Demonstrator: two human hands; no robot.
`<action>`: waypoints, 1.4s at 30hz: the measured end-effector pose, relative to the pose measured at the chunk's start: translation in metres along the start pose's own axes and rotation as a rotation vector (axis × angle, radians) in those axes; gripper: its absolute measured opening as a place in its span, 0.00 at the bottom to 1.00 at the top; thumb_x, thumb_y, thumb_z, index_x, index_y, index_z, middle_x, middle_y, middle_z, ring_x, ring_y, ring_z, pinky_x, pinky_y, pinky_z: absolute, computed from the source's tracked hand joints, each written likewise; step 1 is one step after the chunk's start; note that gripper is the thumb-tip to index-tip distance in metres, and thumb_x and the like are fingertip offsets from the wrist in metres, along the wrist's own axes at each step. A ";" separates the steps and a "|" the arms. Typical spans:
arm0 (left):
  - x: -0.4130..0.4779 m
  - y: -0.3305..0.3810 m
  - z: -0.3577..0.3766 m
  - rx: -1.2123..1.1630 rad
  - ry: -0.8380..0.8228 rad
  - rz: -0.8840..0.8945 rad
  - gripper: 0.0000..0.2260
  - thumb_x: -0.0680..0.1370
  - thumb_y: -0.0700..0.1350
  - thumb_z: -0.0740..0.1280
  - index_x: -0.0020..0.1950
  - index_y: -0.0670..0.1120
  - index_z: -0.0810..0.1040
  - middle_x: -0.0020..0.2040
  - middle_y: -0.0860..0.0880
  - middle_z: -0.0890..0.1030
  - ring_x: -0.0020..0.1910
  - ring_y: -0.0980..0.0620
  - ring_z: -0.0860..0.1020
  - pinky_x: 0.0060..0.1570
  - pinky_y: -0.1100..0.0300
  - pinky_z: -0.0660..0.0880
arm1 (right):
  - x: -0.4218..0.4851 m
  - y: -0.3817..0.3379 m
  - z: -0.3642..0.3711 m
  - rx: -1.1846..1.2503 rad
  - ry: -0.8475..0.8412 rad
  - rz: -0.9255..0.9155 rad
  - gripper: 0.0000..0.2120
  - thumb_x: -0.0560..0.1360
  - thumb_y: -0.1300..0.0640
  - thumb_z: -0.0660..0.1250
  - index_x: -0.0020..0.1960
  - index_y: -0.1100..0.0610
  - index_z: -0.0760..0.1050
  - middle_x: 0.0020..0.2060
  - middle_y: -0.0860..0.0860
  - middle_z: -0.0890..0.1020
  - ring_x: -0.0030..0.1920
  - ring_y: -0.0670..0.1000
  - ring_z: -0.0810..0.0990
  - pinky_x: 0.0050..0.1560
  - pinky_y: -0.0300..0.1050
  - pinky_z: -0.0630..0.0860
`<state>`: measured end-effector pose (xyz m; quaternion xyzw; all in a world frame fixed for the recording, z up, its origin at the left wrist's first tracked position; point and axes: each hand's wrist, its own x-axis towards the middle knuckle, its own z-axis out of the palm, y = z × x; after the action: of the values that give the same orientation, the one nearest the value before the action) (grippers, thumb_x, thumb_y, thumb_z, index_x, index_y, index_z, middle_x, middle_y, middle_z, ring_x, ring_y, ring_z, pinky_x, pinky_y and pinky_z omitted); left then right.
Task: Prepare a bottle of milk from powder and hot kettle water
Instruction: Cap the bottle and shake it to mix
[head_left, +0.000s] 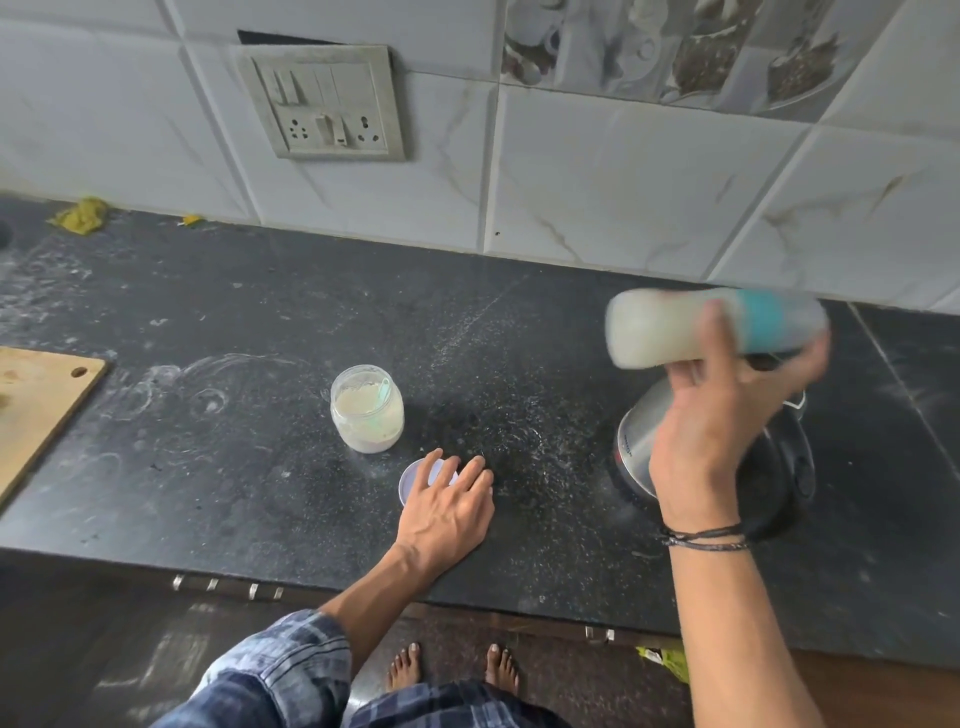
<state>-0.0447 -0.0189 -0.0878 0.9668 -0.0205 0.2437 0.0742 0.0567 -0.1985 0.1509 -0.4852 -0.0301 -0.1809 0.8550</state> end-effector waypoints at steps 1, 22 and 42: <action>0.000 0.000 0.000 -0.001 -0.004 -0.001 0.08 0.82 0.48 0.63 0.52 0.48 0.81 0.57 0.51 0.82 0.50 0.45 0.80 0.68 0.42 0.69 | 0.002 0.001 0.001 0.043 0.060 0.005 0.45 0.71 0.54 0.83 0.76 0.48 0.57 0.68 0.52 0.77 0.64 0.53 0.82 0.57 0.58 0.83; 0.000 -0.001 -0.002 0.005 0.008 0.017 0.08 0.82 0.48 0.64 0.53 0.47 0.82 0.58 0.51 0.82 0.50 0.45 0.80 0.68 0.42 0.70 | -0.016 0.003 -0.001 -0.172 -0.126 0.061 0.43 0.70 0.62 0.82 0.75 0.51 0.60 0.66 0.48 0.80 0.59 0.48 0.83 0.56 0.47 0.82; 0.000 0.000 -0.003 0.006 0.029 0.016 0.07 0.81 0.47 0.65 0.52 0.47 0.82 0.58 0.50 0.83 0.49 0.45 0.80 0.66 0.42 0.72 | 0.008 -0.020 -0.001 0.086 0.180 0.019 0.42 0.72 0.58 0.79 0.76 0.53 0.56 0.70 0.57 0.74 0.64 0.56 0.82 0.53 0.55 0.83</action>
<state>-0.0458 -0.0187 -0.0851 0.9632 -0.0266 0.2584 0.0695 0.0572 -0.2110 0.1686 -0.4300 0.0440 -0.2141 0.8760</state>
